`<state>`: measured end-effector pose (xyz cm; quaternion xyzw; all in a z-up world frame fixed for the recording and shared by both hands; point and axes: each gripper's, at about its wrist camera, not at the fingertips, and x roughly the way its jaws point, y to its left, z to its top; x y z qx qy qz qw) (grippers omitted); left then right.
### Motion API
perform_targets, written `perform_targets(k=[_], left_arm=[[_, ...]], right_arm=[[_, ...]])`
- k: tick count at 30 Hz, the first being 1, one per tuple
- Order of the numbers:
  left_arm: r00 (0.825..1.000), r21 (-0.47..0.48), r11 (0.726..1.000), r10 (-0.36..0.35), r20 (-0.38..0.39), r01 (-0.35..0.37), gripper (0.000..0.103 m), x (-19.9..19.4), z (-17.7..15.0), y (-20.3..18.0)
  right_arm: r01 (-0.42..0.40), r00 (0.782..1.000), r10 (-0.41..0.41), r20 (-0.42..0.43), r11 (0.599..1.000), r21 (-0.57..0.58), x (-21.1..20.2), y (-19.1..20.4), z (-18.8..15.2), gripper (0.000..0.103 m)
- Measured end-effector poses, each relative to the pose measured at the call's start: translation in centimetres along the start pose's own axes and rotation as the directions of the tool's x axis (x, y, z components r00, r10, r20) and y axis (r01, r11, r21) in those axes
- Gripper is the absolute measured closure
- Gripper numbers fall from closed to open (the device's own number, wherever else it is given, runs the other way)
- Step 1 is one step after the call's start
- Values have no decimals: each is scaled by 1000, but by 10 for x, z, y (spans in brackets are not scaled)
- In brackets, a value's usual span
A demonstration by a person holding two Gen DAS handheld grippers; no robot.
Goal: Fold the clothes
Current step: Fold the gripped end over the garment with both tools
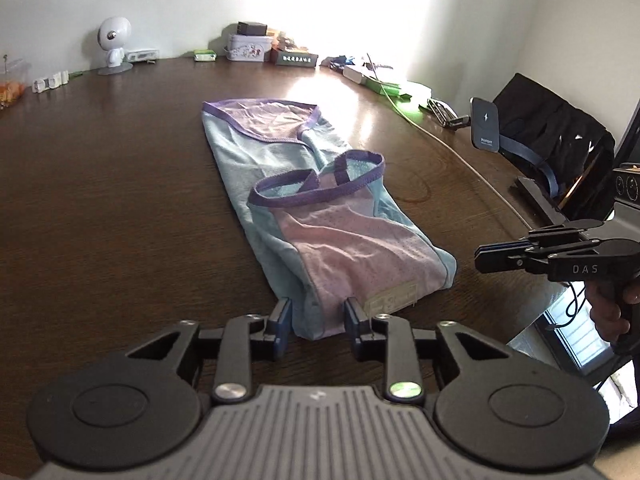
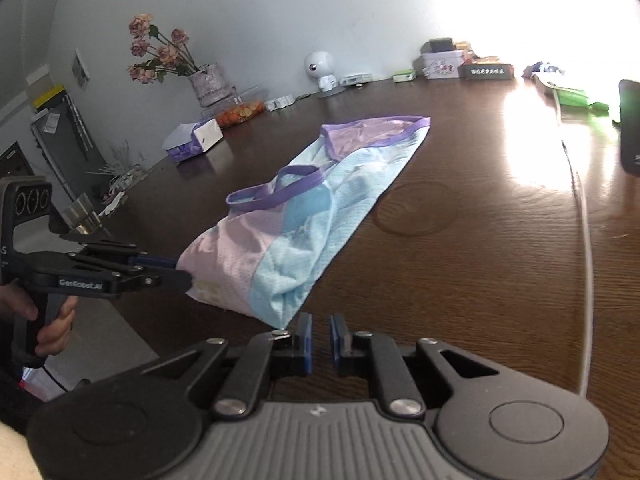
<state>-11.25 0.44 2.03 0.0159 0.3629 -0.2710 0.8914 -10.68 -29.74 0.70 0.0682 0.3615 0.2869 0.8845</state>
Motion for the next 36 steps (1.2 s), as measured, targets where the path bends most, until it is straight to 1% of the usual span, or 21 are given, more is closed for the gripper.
perform_targets(k=[1, 2, 3, 4, 5, 6, 10, 14, 17, 18, 20, 22, 23, 24, 27, 29, 31, 32, 34, 35, 36], left_arm=[[1000, 14, 1000, -3, 14, 3, 53, -4, -3, -2], [1000, 27, 1000, -6, 28, 5, 47, -8, -6, -3], [999, 41, 999, -10, 43, 8, 40, -12, -8, -5], [998, 54, 998, -13, 57, 10, 37, -16, -11, -7], [997, 68, 998, -17, 71, 12, 37, -20, -14, -8], [996, 82, 997, -21, 85, 14, 37, -24, -17, -10], [998, 138, 990, 27, 59, -35, 37, -10, -25, -17], [998, 125, 992, 8, 60, -15, 40, -3, -25, -9], [999, 101, 995, -5, 48, 0, 63, 3, -21, 2], [999, 98, 995, -13, 39, 9, 72, 5, -20, 5], [999, 109, 994, -32, 41, 28, 76, 7, -20, 7], [998, 116, 992, -48, 31, 44, 84, 8, -18, 7], [998, 113, 992, -58, 27, 55, 86, 6, -18, 8], [997, 113, 991, -74, 28, 71, 89, 4, -18, 8], [996, 148, 985, -91, 18, 87, 89, -7, -22, 2], [996, 158, 985, -79, 30, 73, 81, -12, -27, -2], [996, 193, 979, -71, 48, 60, 59, -12, -30, -7], [996, 212, 976, -67, 57, 54, 58, -13, -32, -9], [997, 229, 973, -52, 55, 38, 61, -8, -32, -11], [998, 232, 972, -48, 44, 36, 68, -5, -32, -11], [998, 232, 972, -46, 46, 34, 82, -2, -32, -9]], right_arm=[[6, 1000, -6, 23, 1000, -17, -6, 0, 0, 90], [0, 999, 2, 50, 999, -44, -12, 2, 1, 87], [-7, 997, 13, 72, 997, -76, -16, 5, 1, 79], [-17, 996, 27, 89, 993, -113, -18, 11, 0, 71], [-29, 994, 45, 102, 988, -150, -19, 17, -2, 58], [-42, 992, 62, 106, 982, -183, -17, 23, -5, 55], [-58, 992, 87, 87, 955, -290, -1, 45, -13, 55], [-27, 997, 51, 60, 941, -339, 16, 52, -13, 57], [-2, 998, 25, 59, 936, -352, 25, 49, -11, 59], [-5, 998, 26, 56, 938, -347, 29, 48, -9, 67], [-23, 998, 42, 51, 944, -330, 36, 45, -7, 80], [-29, 997, 52, 63, 946, -324, 41, 45, -9, 85], [-29, 996, 54, 68, 946, -322, 40, 45, -10, 95], [-37, 996, 61, 66, 948, -316, 38, 44, -11, 97], [-80, 994, 99, 49, 950, -302, 28, 43, -18, 98], [-94, 993, 112, 43, 949, -301, 21, 45, -24, 98], [-84, 994, 103, 48, 949, -303, 19, 48, -27, 92], [-81, 994, 101, 48, 946, -313, 20, 49, -27, 88], [-81, 993, 104, 49, 934, -347, 21, 53, -28, 81], [-77, 993, 102, 51, 930, -360, 22, 55, -28, 80], [-66, 994, 93, 56, 927, -370, 23, 56, -29, 85]])
